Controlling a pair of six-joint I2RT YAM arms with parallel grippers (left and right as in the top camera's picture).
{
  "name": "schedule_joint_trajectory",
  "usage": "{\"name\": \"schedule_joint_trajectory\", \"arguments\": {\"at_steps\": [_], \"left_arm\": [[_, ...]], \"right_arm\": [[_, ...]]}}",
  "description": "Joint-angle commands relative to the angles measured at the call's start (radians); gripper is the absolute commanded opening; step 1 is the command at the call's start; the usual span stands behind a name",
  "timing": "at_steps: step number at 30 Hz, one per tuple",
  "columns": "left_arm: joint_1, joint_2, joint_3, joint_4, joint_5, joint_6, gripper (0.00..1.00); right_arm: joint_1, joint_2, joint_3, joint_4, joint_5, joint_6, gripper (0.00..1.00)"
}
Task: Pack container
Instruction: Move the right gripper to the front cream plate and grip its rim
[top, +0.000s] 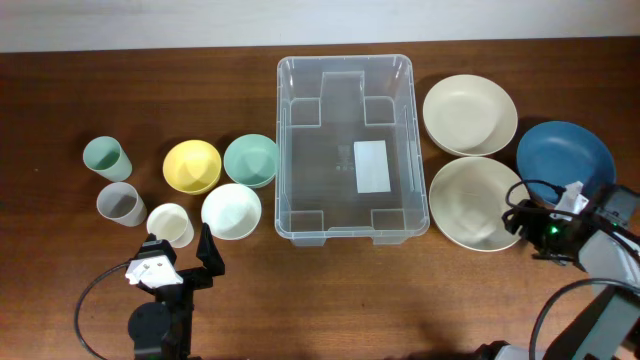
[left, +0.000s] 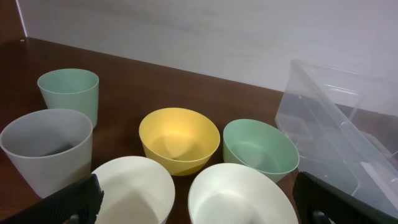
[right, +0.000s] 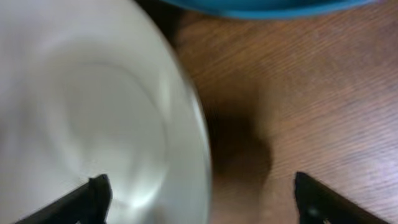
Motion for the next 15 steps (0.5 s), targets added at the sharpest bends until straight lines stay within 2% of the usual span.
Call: {"name": "schedule_joint_trajectory", "arguments": {"at_steps": [1, 5, 9, 14, 15], "left_arm": [[-0.002, -0.008, -0.007, 0.001, -0.006, 0.016, 1.0], [-0.002, -0.008, -0.007, 0.001, -0.006, 0.016, 1.0], [-0.002, -0.008, -0.007, 0.001, -0.006, 0.016, 1.0], [-0.002, -0.008, -0.007, 0.001, -0.006, 0.016, 1.0], [-0.002, -0.008, -0.007, 0.001, -0.006, 0.016, 1.0]], "right_arm": [[0.051, 0.041, 0.017, 0.017, 0.094, -0.011, 0.86], [0.081, 0.08, 0.017, 0.039, 0.102, -0.011, 0.86], [0.09, 0.095, 0.017, 0.046, 0.103, -0.011, 0.68], [0.09, 0.095, 0.017, 0.046, 0.103, -0.011, 0.66], [0.09, 0.095, 0.017, 0.045, 0.103, -0.011, 0.63]]}}
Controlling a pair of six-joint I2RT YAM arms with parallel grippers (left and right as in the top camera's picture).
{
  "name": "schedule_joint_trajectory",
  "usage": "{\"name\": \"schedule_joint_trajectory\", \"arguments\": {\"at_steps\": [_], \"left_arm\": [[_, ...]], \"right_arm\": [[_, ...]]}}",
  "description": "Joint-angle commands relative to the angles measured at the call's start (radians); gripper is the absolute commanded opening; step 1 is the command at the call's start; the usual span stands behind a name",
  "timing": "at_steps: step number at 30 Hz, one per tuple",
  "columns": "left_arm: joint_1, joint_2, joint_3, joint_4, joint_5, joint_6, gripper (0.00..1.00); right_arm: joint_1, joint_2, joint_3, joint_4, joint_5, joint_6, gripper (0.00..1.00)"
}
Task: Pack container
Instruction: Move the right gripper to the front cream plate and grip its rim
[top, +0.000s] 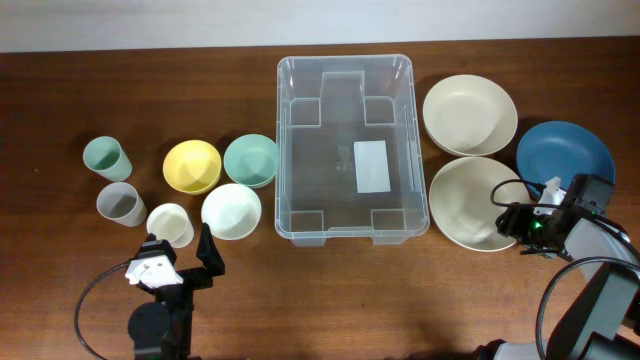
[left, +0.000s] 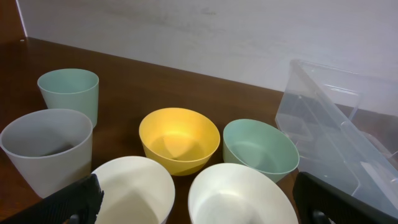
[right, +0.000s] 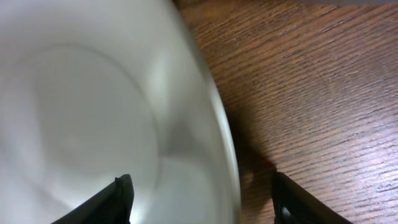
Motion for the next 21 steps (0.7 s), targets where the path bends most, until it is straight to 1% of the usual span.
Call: {"name": "schedule_joint_trajectory", "arguments": {"at_steps": [1, 2, 3, 6, 8, 9, 11, 21], "left_arm": [[-0.002, -0.008, -0.007, 0.001, -0.006, 0.016, 1.0], [-0.002, -0.008, -0.007, 0.001, -0.006, 0.016, 1.0], [-0.002, -0.008, -0.007, 0.001, -0.006, 0.016, 1.0], [-0.002, -0.008, -0.007, 0.001, -0.006, 0.016, 1.0], [-0.002, -0.008, -0.007, 0.001, -0.006, 0.016, 1.0], [-0.002, -0.008, -0.007, 0.001, -0.006, 0.016, 1.0], [-0.002, -0.008, -0.007, 0.001, -0.006, 0.016, 1.0], [-0.002, -0.008, -0.007, 0.001, -0.006, 0.016, 1.0]], "right_arm": [[0.008, 0.013, 0.015, -0.001, 0.014, 0.001, 0.59], [0.008, 0.013, 0.015, -0.003, 0.021, 0.002, 0.53], [0.008, 0.013, 0.015, -0.005, 0.024, 0.001, 0.42], [0.008, 0.013, 0.015, -0.008, 0.023, 0.001, 0.23], [0.008, 0.013, 0.015, -0.009, 0.023, 0.002, 0.14], [0.008, 0.013, 0.015, -0.009, 0.023, 0.001, 0.13], [0.008, 0.013, 0.015, -0.014, 0.023, 0.002, 0.04], [0.007, 0.005, 0.017, -0.044, 0.015, 0.002, 0.04]]}}
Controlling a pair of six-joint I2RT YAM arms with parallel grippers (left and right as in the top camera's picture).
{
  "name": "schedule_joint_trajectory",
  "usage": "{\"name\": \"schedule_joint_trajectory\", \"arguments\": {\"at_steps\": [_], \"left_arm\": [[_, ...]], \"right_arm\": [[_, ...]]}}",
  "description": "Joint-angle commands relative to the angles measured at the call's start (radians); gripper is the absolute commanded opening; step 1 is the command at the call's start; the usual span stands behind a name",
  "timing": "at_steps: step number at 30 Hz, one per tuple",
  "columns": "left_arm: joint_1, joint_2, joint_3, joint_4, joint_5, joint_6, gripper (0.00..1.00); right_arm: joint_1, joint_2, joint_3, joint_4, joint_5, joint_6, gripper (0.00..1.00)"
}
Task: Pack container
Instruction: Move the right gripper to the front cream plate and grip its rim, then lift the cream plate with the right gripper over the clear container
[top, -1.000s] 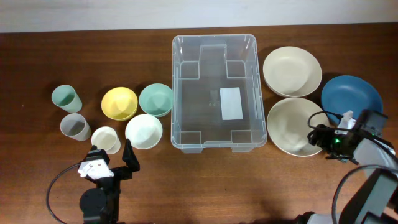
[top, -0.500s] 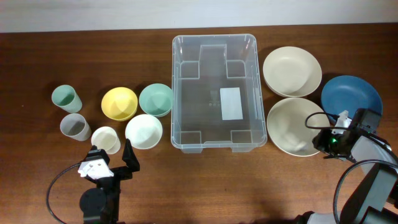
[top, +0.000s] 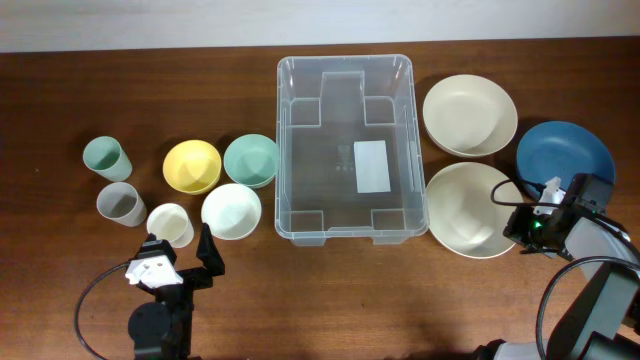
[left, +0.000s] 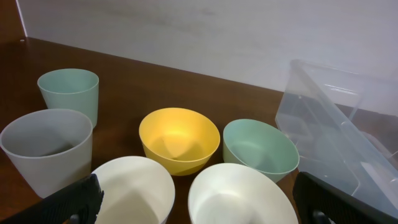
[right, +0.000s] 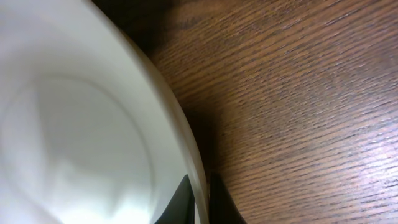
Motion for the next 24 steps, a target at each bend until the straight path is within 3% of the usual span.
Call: {"name": "schedule_joint_trajectory", "arguments": {"at_steps": [1, 15, 24], "left_arm": [[-0.002, -0.008, -0.007, 0.001, -0.006, 0.016, 1.0], [-0.002, -0.008, -0.007, 0.001, -0.006, 0.016, 1.0], [-0.002, -0.008, -0.007, 0.001, -0.006, 0.016, 1.0]], "right_arm": [[0.006, -0.002, 0.014, -0.034, 0.016, -0.01, 0.04], [0.006, -0.316, 0.277, -0.364, 0.017, 0.013, 0.04], [0.021, -0.489, 0.369, -0.388, -0.031, 0.073, 0.04]]}}
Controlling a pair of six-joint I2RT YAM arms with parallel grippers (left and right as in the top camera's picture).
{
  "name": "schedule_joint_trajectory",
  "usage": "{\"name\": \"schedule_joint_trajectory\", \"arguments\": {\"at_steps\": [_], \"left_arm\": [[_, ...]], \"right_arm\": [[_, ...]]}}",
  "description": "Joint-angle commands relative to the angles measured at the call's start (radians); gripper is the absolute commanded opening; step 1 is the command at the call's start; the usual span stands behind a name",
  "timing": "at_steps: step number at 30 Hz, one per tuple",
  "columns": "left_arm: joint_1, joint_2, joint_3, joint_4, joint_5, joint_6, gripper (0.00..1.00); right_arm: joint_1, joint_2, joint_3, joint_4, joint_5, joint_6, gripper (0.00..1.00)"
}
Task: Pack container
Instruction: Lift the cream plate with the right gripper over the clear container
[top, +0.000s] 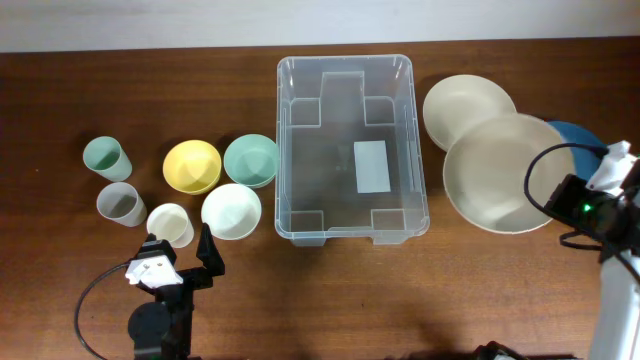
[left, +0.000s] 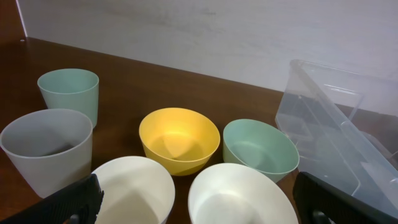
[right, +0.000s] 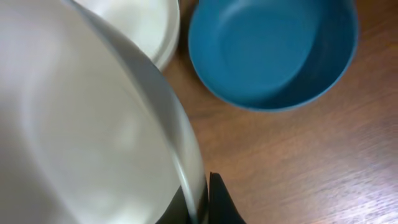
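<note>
The clear plastic container (top: 345, 150) stands mid-table with nothing in it. My right gripper (top: 562, 205) (right: 202, 202) is shut on the rim of a cream plate (top: 498, 172) (right: 81, 124), which hangs tilted above the table to the right of the container. From overhead it covers part of a second cream plate (top: 460, 105) and the blue plate (top: 590, 138) (right: 273, 50). My left gripper (top: 180, 265) (left: 199, 202) stands open near the front left, low behind the bowls, holding nothing.
Left of the container sit a yellow bowl (top: 191, 166), a green bowl (top: 250, 160) and a white bowl (top: 231, 210). Further left stand a green cup (top: 104, 158), a grey cup (top: 120, 204) and a cream cup (top: 170, 224).
The cream plate lay on the table with my right gripper shut on its rim. Now it is lifted off the table, tilted, and further back and right. The left arm has not moved.
My right gripper stood open at the right rim of the near cream plate. Then its jaws were narrower around the rim, then shut on it with the plate on the table. Now the plate is held in the air. The left gripper stayed put.
</note>
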Motion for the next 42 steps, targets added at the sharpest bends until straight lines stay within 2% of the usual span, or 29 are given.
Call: {"name": "schedule_joint_trajectory", "arguments": {"at_steps": [1, 6, 15, 19, 24, 32, 42], "left_arm": [[-0.002, -0.008, -0.007, 0.001, -0.007, 0.016, 1.0], [-0.002, -0.008, -0.007, 0.001, -0.007, 0.016, 1.0], [-0.002, -0.008, -0.007, 0.001, -0.007, 0.016, 1.0], [-0.002, -0.008, -0.007, 0.002, -0.007, 0.016, 1.0], [-0.002, -0.008, -0.007, 0.001, -0.007, 0.016, 1.0], [-0.002, -0.008, -0.007, 0.001, -0.007, 0.016, 1.0], [-0.002, -0.008, -0.007, 0.001, -0.007, 0.016, 1.0]], "right_arm": [[0.031, -0.066, 0.052, 0.022, -0.058, 0.034, 0.04], [0.16, -0.071, 0.052, 0.076, -0.065, 0.034, 0.04], [0.575, -0.003, 0.052, 0.264, -0.018, 0.034, 0.04], [0.772, 0.105, 0.052, 0.352, 0.108, 0.034, 0.04], [0.906, 0.288, 0.052, 0.521, 0.2, 0.034, 0.04], [0.909, 0.486, 0.053, 0.702, 0.233, 0.064, 0.04], [0.864, 0.526, 0.053, 0.863, 0.274, 0.064, 0.04]]}}
